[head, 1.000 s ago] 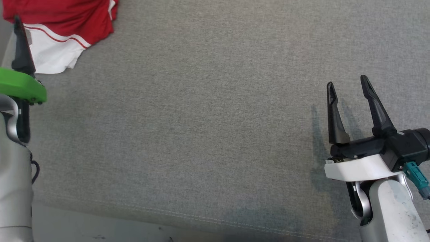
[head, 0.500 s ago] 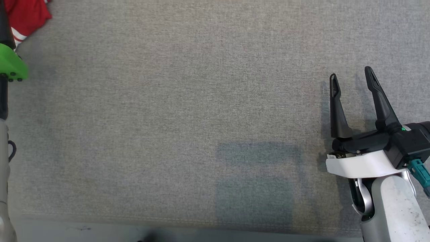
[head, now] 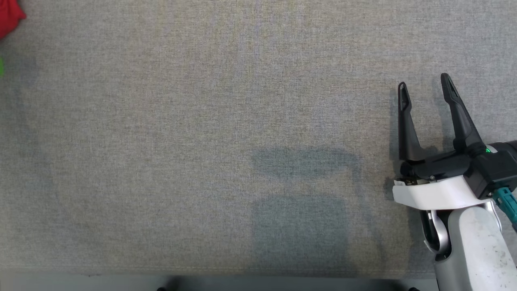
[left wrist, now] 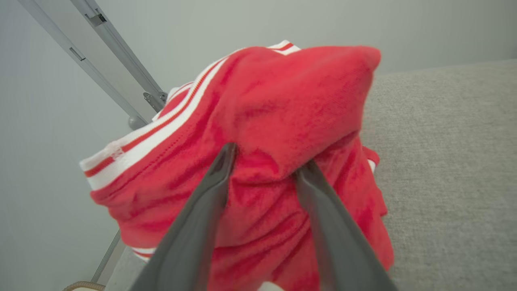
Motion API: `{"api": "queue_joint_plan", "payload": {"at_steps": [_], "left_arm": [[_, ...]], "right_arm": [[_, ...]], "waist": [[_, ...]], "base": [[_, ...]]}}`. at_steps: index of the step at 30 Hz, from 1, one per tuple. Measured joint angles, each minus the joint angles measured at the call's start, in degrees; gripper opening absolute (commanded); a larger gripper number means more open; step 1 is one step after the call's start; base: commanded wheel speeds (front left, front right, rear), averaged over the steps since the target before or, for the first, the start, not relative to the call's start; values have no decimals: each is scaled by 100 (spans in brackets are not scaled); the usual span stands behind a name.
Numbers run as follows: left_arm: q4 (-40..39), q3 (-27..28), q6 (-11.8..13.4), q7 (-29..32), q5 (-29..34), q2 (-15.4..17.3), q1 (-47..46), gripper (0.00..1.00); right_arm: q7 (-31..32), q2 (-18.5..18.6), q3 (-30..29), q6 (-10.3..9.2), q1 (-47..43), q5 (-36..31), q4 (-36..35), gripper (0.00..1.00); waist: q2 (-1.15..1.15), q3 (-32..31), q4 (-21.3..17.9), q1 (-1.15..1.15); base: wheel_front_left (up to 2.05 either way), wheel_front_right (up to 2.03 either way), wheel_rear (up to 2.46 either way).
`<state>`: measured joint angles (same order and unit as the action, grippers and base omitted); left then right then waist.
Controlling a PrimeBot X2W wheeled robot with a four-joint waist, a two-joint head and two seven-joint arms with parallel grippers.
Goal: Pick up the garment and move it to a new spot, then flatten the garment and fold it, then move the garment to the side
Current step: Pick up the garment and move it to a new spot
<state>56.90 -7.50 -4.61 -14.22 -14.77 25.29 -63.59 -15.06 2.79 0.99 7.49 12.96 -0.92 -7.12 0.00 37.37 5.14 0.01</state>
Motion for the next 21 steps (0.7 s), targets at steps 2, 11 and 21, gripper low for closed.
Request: {"api": "queue_joint_plan", "payload": {"at_steps": [2,11,21], "left_arm": [[36,20,-15,-30,-45,-29,-48,0],[-215,191,-152,-74,-341,-86,124,0],[-1382,59,-240,-81,-366,-158,555,0]], "right_arm": [[0,1,-26,0,30,5,-3,100],[1,1,30,0,40,121,75,100],[1,1,103,0,21,447,308,100]], "waist": [[0,-4,1,0],[0,-253,20,0],[0,-925,7,0]], "base": [[0,0,0],[0,0,0],[0,0,0]]}}
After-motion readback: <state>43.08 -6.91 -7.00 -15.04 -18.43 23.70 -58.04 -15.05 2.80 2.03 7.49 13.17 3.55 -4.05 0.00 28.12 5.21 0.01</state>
